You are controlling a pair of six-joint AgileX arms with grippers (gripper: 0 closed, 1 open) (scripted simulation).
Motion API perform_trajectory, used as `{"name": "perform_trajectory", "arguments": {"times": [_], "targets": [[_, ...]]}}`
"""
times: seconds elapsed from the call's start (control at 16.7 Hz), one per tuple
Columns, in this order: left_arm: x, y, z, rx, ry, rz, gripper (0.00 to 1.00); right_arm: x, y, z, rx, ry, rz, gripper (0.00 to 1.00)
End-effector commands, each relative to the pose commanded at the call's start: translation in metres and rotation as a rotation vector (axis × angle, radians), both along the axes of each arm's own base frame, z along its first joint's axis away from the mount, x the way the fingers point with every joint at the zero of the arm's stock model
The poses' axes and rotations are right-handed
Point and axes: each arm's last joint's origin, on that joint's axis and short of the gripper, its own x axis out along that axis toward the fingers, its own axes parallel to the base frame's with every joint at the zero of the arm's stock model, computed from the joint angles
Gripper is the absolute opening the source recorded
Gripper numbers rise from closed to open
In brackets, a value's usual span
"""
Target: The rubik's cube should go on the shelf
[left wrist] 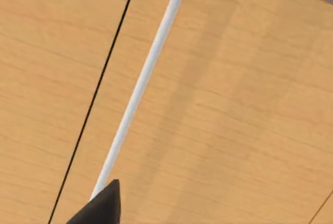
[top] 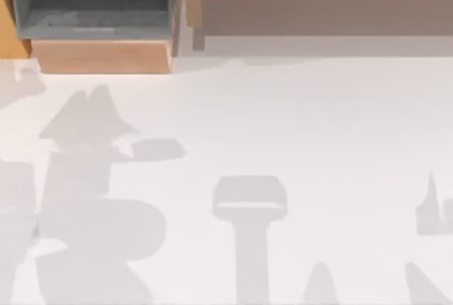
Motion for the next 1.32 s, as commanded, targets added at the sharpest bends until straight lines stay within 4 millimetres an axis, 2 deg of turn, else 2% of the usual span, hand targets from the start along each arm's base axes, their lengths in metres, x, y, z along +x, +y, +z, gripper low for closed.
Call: {"name": "perform_trajectory", "arguments": {"times": [0.24,0.42,0.54,0.96,1.32], "targets": [[0.04,0.035,-0.052,0.216,-0.017,-0.019,1.0,0.0,0.0,0.0,0.0,0.0,0.0,1.0],[0.055,0.053,-0.085,0.328,-0.029,-0.027,1.0,0.0,0.0,0.0,0.0,0.0,0.0,1.0],[0.06,0.059,-0.098,0.372,-0.034,-0.03,1.0,0.0,0.0,0.0,0.0,0.0,0.0,1.0],[0.061,0.059,-0.102,0.382,-0.033,-0.034,1.0,0.0,0.0,0.0,0.0,0.0,0.0,1.0],[0.084,0.06,-0.102,0.384,-0.035,-0.031,1.0,0.0,0.0,0.0,0.0,0.0,0.0,1.0]]}}
